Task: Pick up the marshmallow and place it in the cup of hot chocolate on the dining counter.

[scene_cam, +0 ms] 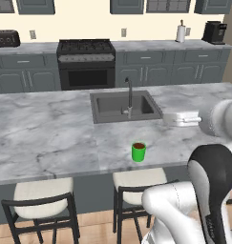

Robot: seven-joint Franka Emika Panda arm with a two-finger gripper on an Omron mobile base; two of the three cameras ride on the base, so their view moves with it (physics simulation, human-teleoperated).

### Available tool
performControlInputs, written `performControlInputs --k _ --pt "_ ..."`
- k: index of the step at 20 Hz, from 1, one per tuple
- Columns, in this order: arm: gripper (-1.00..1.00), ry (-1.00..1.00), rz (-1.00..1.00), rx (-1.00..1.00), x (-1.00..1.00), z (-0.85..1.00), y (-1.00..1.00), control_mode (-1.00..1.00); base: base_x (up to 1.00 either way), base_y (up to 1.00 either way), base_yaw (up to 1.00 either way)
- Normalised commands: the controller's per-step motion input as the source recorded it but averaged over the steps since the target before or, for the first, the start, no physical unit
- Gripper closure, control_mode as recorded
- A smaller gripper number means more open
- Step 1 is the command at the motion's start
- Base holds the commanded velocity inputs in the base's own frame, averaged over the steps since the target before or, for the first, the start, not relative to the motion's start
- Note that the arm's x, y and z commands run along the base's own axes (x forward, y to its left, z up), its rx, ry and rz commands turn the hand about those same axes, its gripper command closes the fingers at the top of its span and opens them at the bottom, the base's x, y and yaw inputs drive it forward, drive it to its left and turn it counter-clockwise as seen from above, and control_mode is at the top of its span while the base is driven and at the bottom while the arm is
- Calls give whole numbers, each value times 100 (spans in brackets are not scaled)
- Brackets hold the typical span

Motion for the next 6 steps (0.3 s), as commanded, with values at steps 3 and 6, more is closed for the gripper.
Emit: performControlInputs --k 3,6 --pt "100 -22 0 0 -100 89 0 -100 0 0 0" --pt "100 -22 0 0 -92 63 -10 -100 0 0 0"
